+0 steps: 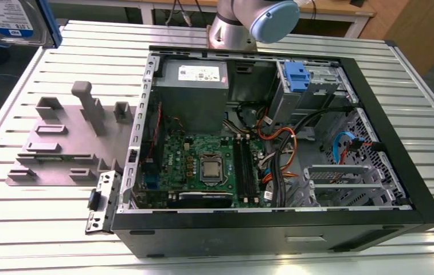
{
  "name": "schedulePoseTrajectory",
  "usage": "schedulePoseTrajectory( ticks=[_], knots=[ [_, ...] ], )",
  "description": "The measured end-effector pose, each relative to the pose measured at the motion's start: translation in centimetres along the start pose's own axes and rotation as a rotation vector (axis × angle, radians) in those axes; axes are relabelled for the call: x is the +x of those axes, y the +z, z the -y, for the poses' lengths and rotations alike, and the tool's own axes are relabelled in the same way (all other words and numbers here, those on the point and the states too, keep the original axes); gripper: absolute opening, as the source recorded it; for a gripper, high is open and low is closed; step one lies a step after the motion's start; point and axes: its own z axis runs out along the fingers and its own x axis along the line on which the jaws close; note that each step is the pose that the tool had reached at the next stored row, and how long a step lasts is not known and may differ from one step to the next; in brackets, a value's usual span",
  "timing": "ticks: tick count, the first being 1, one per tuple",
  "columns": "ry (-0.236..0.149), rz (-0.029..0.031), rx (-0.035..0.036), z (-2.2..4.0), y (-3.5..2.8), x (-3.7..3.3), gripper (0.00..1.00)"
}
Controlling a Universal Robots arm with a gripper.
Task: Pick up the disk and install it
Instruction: 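Pick up the disk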
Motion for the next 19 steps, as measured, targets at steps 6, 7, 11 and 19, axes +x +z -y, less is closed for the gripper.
schedulePoseTrajectory(
  ticks=[6,7,11,19],
  knots=[
    [0.0,0.0,0.0,0.21,0.01,0.01,0.36],
    [0.0,0.0,0.0001,0.22,0.01,0.0,0.36],
    [0.0,0.0148,-0.0004,0.24,0.0,0.03,0.36],
    [0.0,0.0515,-0.0012,0.56,0.04,0.59,0.36]
  ],
)
